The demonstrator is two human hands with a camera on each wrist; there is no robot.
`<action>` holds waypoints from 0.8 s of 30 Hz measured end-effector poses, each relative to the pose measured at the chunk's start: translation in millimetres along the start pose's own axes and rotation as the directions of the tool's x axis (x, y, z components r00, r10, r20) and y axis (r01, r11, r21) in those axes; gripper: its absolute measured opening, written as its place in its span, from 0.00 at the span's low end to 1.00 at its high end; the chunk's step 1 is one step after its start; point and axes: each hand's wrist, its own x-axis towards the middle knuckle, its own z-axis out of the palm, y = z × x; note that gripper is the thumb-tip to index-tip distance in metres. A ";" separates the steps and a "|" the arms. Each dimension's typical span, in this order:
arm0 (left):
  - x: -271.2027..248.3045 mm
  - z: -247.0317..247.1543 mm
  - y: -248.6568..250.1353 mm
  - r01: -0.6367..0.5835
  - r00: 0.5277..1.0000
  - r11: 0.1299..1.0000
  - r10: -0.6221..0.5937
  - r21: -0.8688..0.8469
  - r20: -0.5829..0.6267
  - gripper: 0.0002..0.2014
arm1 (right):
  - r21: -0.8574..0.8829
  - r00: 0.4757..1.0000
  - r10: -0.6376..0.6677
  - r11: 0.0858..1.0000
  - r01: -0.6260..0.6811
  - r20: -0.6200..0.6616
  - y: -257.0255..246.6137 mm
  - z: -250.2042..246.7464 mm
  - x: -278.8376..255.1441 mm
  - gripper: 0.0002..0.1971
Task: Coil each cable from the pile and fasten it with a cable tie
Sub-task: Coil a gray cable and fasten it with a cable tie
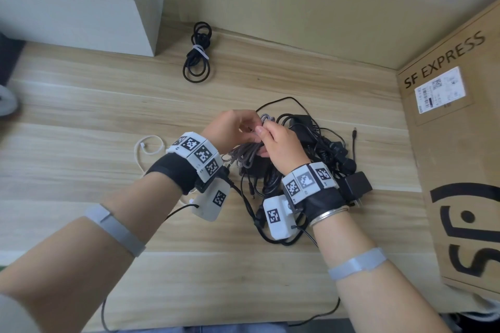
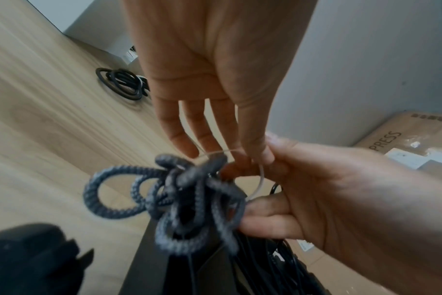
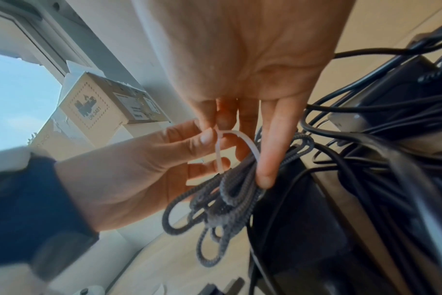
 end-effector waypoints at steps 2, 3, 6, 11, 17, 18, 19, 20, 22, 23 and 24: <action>-0.7 3.8 -0.8 -0.036 0.999 0.999 0.036 0.010 -0.022 0.05 | 0.012 1.000 0.022 1.000 -0.022 0.005 -1.3 -0.9 1.1 0.18; -1.0 5.2 -1.5 -0.046 0.998 0.999 0.047 0.013 -0.034 0.05 | 0.015 0.999 0.032 0.999 -0.032 0.006 -2.3 -2.5 0.7 0.18; -0.2 8.8 -4.3 -0.062 0.997 0.997 0.064 0.055 -0.035 0.04 | -0.047 0.999 0.027 0.999 -0.028 -0.023 -4.9 -6.7 -1.5 0.16; 2.5 11.8 -12.0 -0.090 0.995 0.991 0.093 0.101 -0.024 0.04 | -0.196 0.990 0.042 0.978 -0.068 -0.134 -7.0 -19.1 -3.9 0.17; 3.7 5.1 -16.5 -0.019 1.000 0.992 0.020 0.126 -0.003 0.04 | -0.285 0.988 0.152 0.946 -0.153 -0.026 -12.6 -44.2 -9.8 0.18; 3.4 4.9 -16.6 -0.009 1.000 0.992 0.009 0.126 0.000 0.04 | -0.295 0.980 0.192 0.940 -0.170 0.048 -14.4 -45.1 -9.6 0.16; 2.6 5.0 -16.1 -0.001 1.000 0.991 0.001 0.134 0.003 0.05 | -0.298 0.966 0.225 0.937 -0.180 0.124 -16.4 -43.9 -8.7 0.15; 1.9 5.4 -14.7 0.001 1.000 0.989 -0.001 0.148 0.002 0.05 | -0.294 0.951 0.244 0.938 -0.183 0.188 -19.1 -40.8 -7.1 0.14; 0.9 7.5 -12.5 0.008 1.000 0.988 -0.006 0.155 -0.012 0.03 | -0.274 0.942 0.237 0.947 -0.169 0.239 -25.5 -30.9 -2.4 0.17; 0.4 7.8 -10.9 0.018 1.000 0.988 -0.015 0.150 -0.021 0.03 | -0.270 0.947 0.223 0.950 -0.158 0.230 -29.0 -26.0 -0.1 0.19; 0.3 8.0 -9.7 0.029 0.999 0.988 -0.026 0.148 -0.027 0.03 | -0.277 0.956 0.207 0.950 -0.146 0.206 -31.4 -21.9 1.6 0.21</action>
